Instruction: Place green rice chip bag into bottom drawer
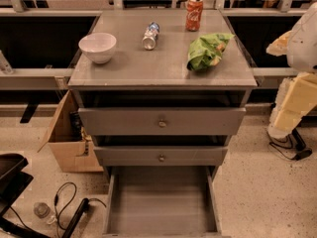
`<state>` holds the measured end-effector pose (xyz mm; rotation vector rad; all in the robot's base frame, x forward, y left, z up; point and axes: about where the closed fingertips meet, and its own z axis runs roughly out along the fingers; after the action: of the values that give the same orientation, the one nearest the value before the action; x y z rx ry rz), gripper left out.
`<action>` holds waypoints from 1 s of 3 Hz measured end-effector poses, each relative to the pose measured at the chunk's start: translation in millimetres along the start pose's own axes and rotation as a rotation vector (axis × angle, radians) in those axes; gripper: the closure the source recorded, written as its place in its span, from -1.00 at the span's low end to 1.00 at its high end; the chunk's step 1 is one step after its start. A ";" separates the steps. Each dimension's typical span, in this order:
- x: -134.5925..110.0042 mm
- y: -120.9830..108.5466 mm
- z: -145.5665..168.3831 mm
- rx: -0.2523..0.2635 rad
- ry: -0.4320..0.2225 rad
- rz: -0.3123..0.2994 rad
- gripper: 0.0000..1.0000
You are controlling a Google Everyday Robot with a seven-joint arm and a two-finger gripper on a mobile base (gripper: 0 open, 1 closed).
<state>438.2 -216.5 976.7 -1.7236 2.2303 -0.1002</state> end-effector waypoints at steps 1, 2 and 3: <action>0.0 0.0 0.0 0.000 0.000 0.000 -1.00; 1.4 -29.4 5.6 0.038 -0.036 0.040 -1.00; -5.3 -82.9 18.5 0.058 -0.074 0.122 -1.00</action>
Offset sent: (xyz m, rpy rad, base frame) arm 0.0756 -0.0254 0.0013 0.0971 -0.0918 -0.0991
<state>521.9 -231.3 980.8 -1.5326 2.2495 -0.0714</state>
